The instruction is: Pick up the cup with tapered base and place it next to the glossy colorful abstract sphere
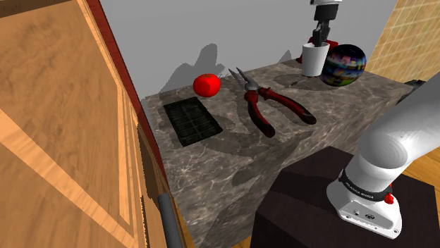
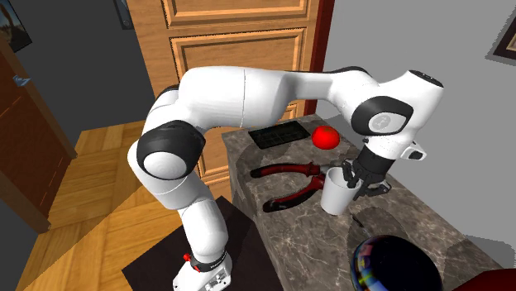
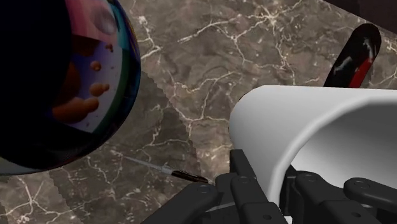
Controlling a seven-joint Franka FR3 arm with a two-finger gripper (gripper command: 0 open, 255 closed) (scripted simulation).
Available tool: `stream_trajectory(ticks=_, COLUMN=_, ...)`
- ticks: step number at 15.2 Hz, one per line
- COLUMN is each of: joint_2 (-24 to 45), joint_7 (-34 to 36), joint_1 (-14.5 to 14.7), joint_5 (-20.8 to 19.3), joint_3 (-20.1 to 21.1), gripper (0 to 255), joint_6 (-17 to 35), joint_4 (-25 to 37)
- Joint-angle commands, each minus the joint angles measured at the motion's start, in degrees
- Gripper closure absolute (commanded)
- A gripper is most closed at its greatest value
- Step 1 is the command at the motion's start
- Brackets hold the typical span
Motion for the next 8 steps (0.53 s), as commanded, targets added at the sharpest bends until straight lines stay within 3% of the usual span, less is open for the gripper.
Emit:
stream_trajectory(ticks=1, joint_2=-0.1, joint_7=0.0, joint_1=-0.1, joint_5=-0.1, joint_3=-0.1, gripper=255, joint_6=1.5, joint_4=-1.5)
stream_trajectory(ticks=8, joint_2=-0.1, joint_7=-0.1, joint_1=-0.2, joint_5=-0.2, joint_3=-0.4, gripper=255, joint_6=6.9, joint_4=-6.9)
